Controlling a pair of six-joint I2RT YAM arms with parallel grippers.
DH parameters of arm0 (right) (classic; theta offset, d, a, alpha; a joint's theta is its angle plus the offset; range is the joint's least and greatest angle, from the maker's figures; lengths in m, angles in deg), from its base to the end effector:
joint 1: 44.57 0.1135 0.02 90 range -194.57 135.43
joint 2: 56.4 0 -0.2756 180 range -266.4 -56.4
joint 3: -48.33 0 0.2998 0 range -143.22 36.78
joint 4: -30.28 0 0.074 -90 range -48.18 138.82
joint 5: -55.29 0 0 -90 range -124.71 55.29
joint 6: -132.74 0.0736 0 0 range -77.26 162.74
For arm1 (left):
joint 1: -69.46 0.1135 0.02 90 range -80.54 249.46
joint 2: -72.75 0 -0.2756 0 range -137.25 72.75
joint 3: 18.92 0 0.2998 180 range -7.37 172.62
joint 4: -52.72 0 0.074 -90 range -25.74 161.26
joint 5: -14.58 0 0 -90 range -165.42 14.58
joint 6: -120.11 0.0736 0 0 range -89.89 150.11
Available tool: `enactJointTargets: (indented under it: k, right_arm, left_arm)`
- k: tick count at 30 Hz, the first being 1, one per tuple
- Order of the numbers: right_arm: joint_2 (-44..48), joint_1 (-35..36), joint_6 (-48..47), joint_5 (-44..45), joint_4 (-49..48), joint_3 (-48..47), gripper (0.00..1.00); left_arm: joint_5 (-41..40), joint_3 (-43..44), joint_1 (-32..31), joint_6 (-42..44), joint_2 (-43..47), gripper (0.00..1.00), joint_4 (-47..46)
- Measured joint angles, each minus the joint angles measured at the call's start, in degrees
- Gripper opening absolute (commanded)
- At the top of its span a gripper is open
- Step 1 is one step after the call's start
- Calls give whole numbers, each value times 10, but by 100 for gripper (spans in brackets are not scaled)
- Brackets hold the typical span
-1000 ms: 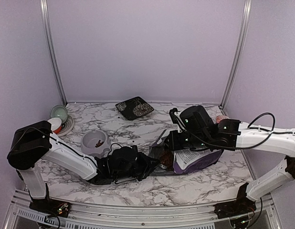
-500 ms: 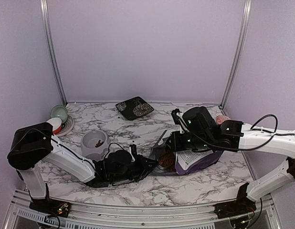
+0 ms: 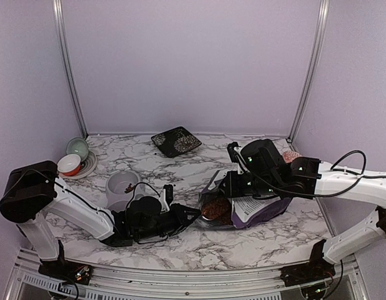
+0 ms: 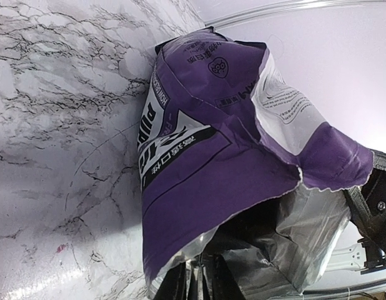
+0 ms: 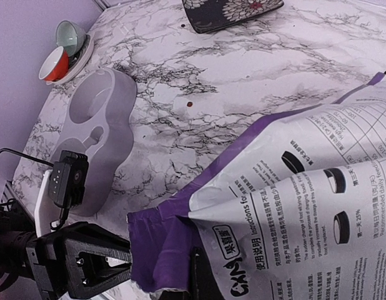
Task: Serve the pet food
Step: Collect the pet food from the pet food bag, then place the pet food in the pet food bowl.
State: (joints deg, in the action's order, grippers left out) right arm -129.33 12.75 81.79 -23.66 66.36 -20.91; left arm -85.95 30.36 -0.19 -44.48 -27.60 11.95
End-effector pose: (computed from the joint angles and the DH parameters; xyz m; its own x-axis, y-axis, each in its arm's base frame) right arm 0.2012 0.2875 0.2641 -0.7386 -0.0062 -0.6742 -0.3622 0.8471 0.3890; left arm 0.1524 -0.3721 0.1252 -0.8449 -0.4476 -0.2929 0.1684 0.2973 -0.9398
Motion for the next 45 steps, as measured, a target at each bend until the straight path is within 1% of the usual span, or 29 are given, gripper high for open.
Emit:
enactJointTargets:
  k: [9,12,19,30,45]
  right_arm:
    - [-3,0,1,0,0,-1,0]
    - [-5,0,1,0,0,-1,0]
    - [-12,0,0,0,2,-5,0]
    - [-23,0,0,0,11,-14,0]
    - [-25,0,0,0,10,-14,0]
  left_arm:
    - [0,0,0,35,5,0,5]
    - [-2,1,0,52,20,0,26]
    - [-17,20,-5,96,57,0,108]
    - [-76,75,-31,155,83,0,247]
    - [-142,150,-60,196,93,0,403]
